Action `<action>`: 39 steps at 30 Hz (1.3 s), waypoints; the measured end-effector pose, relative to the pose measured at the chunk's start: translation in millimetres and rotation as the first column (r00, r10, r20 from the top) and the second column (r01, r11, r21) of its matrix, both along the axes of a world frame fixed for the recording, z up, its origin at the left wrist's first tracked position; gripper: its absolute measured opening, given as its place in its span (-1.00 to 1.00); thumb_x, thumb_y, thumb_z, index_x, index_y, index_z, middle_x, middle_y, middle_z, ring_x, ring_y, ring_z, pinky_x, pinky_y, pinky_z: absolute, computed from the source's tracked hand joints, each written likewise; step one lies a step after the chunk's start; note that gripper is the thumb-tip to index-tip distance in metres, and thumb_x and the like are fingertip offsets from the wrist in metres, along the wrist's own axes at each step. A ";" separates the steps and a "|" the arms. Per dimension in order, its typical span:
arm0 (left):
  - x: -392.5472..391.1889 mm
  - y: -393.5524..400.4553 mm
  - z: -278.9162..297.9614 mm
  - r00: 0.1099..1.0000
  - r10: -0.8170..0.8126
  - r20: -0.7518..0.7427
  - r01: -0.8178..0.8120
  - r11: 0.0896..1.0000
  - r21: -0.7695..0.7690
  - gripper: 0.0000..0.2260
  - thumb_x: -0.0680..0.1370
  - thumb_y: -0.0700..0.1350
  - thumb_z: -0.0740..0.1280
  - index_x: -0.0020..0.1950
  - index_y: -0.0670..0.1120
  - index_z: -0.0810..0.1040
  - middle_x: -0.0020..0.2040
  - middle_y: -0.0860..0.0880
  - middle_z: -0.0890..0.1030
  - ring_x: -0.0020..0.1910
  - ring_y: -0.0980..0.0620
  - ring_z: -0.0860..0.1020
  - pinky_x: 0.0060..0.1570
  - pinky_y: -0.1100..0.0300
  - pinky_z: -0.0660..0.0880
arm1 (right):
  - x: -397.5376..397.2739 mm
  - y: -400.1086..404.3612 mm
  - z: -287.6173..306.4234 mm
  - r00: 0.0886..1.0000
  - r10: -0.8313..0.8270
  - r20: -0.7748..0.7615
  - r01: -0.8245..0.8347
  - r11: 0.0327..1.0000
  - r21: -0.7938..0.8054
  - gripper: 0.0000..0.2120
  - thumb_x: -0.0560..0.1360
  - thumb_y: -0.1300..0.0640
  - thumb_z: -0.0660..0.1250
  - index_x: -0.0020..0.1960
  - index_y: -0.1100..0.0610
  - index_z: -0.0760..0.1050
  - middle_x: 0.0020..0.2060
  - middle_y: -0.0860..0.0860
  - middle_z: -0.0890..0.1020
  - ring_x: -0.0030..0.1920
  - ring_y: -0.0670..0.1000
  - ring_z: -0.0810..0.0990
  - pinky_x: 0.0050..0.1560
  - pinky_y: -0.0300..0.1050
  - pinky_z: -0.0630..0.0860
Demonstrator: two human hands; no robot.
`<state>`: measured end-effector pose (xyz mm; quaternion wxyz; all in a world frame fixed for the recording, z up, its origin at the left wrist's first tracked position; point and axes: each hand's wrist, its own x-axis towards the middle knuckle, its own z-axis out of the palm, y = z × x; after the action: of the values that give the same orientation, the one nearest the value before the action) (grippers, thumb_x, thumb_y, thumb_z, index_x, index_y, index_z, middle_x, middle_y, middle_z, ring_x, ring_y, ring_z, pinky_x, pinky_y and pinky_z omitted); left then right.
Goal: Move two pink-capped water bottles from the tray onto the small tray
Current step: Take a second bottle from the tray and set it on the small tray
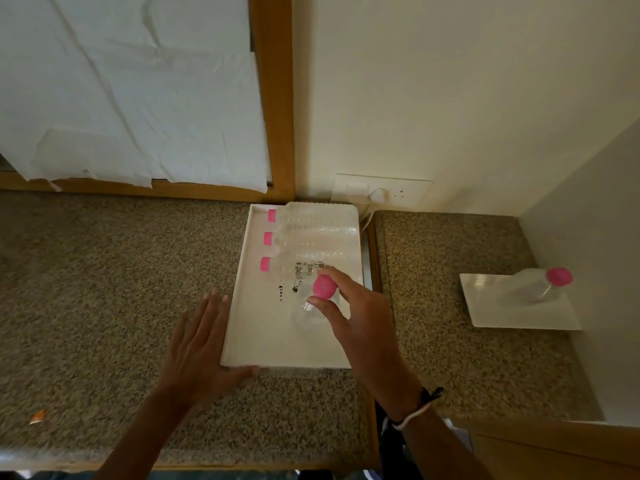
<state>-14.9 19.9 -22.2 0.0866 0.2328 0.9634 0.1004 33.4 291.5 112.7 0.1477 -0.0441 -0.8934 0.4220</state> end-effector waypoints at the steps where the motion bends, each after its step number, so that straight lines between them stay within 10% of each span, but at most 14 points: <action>1: -2.8 6.6 5.6 1.000 0.002 -0.013 -0.002 1.000 -0.004 0.19 0.30 0.65 0.09 0.63 -0.13 -0.16 0.67 -0.19 -0.08 0.66 -0.16 -0.10 0.58 -0.33 0.01 | 2.5 5.4 -0.5 1.000 -0.007 -0.012 0.006 1.000 -0.022 -0.64 0.50 0.04 0.45 0.26 0.09 0.55 0.04 -0.01 0.72 -0.02 -0.10 0.66 -0.04 -0.22 0.59; 7: 0.0 74.6 32.7 0.996 -0.048 -0.076 0.053 0.997 0.058 0.18 0.30 0.65 0.06 0.63 -0.15 -0.13 0.66 -0.21 -0.08 0.65 -0.19 -0.08 0.58 -0.34 0.01 | 16.8 61.3 9.1 0.988 -0.091 -0.121 0.082 0.994 -0.074 -0.70 0.51 0.01 0.43 0.21 0.04 0.54 -0.22 -0.21 0.58 -0.32 -0.28 0.50 -0.30 -0.46 0.39; 24: 17.5 324.8 24.5 0.965 -0.236 -0.112 0.253 0.950 0.185 0.11 0.37 0.59 0.17 0.64 -0.12 -0.10 0.67 -0.17 -0.03 0.66 -0.12 -0.07 0.59 -0.27 0.13 | 50.2 278.3 76.8 0.821 -0.461 -0.337 0.401 0.886 -0.235 -0.67 0.48 0.13 0.48 0.23 0.13 0.57 0.09 -0.01 0.71 0.07 -0.13 0.68 -0.01 -0.10 0.68; 39: 37.2 414.9 -40.0 0.966 -0.256 0.017 0.255 0.966 0.047 0.16 0.34 0.62 0.14 0.62 -0.22 0.03 0.65 -0.23 0.07 0.65 -0.16 0.03 0.57 -0.25 0.09 | 77.2 420.2 6.9 0.924 -0.370 -0.096 0.375 0.927 0.030 -0.65 0.51 0.16 0.42 0.29 0.12 0.53 0.12 -0.07 0.65 0.12 -0.12 0.62 0.19 -0.42 0.48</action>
<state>22.3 434.7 -62.2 0.1048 0.3558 0.9218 0.1124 110.6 711.7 119.6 0.2656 -0.1907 -0.8711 0.3664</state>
